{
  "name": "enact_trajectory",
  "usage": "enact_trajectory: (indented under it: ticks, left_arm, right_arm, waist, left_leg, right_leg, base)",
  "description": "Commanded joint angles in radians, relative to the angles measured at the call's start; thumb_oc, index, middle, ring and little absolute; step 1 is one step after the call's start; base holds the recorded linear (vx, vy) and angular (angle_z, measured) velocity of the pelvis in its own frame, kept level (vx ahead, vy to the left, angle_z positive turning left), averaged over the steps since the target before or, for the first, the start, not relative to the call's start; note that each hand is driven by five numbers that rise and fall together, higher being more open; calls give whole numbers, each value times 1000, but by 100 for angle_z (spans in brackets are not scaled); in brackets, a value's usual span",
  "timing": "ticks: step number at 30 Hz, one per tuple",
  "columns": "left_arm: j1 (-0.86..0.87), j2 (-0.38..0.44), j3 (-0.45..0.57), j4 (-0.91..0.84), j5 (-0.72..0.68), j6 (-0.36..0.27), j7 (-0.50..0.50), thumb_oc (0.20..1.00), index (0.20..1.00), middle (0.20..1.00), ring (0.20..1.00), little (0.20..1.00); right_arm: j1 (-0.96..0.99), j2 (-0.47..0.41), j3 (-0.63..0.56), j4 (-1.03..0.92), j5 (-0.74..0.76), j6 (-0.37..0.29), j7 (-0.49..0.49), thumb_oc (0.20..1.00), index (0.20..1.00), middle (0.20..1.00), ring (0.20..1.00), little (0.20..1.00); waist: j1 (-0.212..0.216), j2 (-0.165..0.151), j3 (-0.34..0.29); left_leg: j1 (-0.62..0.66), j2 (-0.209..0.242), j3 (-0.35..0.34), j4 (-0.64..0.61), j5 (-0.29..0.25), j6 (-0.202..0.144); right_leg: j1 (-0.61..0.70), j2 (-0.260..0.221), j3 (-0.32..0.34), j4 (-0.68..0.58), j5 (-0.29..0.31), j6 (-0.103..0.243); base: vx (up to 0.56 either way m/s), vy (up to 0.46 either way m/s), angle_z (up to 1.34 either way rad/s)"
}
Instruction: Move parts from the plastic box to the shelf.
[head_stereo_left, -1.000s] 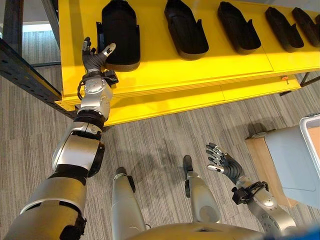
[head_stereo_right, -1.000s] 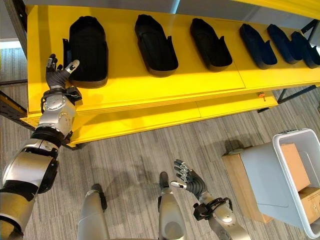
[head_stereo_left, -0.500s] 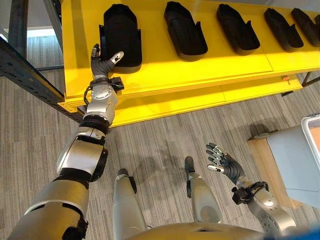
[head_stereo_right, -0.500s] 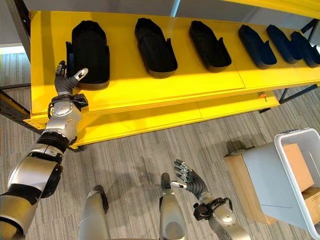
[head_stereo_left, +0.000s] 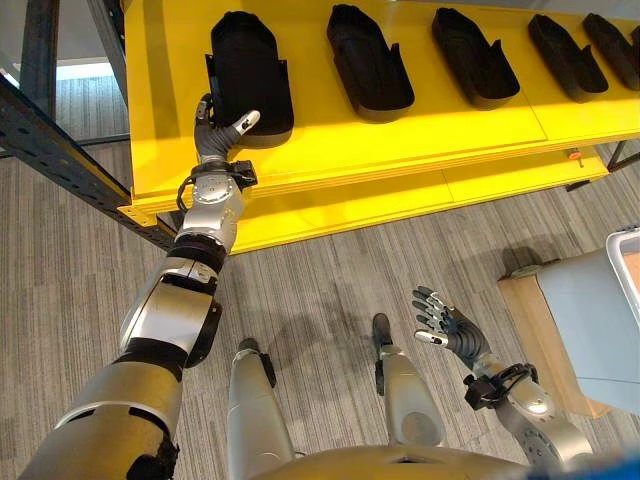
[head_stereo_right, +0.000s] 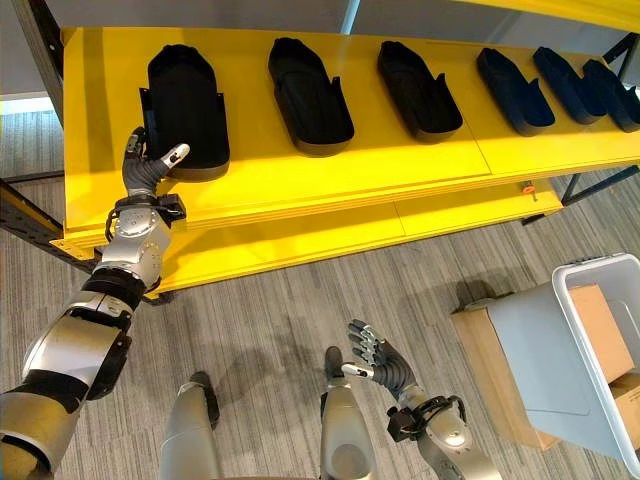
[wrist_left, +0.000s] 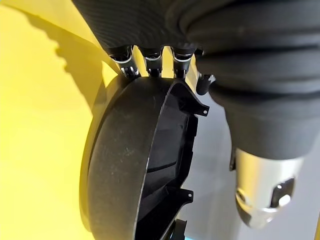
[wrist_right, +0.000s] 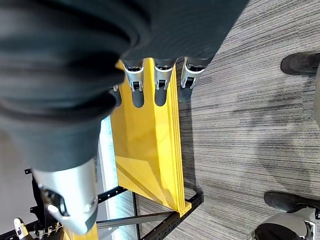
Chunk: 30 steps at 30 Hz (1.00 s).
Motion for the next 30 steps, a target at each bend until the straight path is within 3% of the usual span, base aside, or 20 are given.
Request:
enact_trajectory:
  ticks: [1, 21, 30]
  left_arm:
    - [71, -67, -32, 13, 13, 43, -38, 1000, 1000, 1000, 1000, 1000]
    - [96, -61, -11, 15, -8, 42, -42, 1000, 1000, 1000, 1000, 1000]
    - [221, 26, 83, -149, -95, -6, -29, 1000, 1000, 1000, 1000, 1000]
  right_arm:
    - [-25, -106, -49, -41, 16, -29, -4, 1000, 1000, 1000, 1000, 1000]
    - [-13, -110, -53, -43, 20, -29, -3, 1000, 1000, 1000, 1000, 1000]
    - [9, -94, -80, -42, 19, -40, -6, 1000, 1000, 1000, 1000, 1000]
  waist:
    - [-2, 25, 54]
    - [2, 31, 54]
    - [28, 40, 60]
  left_leg:
    - [31, -14, 7, -159, 96, -14]
    - [25, -16, 6, -152, 97, -13]
    - [20, -24, 3, -150, 97, -10]
  right_leg:
    - [-12, 14, -1, 158, -115, -49]
    - [-19, 13, -1, 170, -118, -51]
    - [-22, 8, -7, 178, -121, -55]
  base:
    - [0, 0, 0]
    - [1, -1, -1]
    - [0, 0, 0]
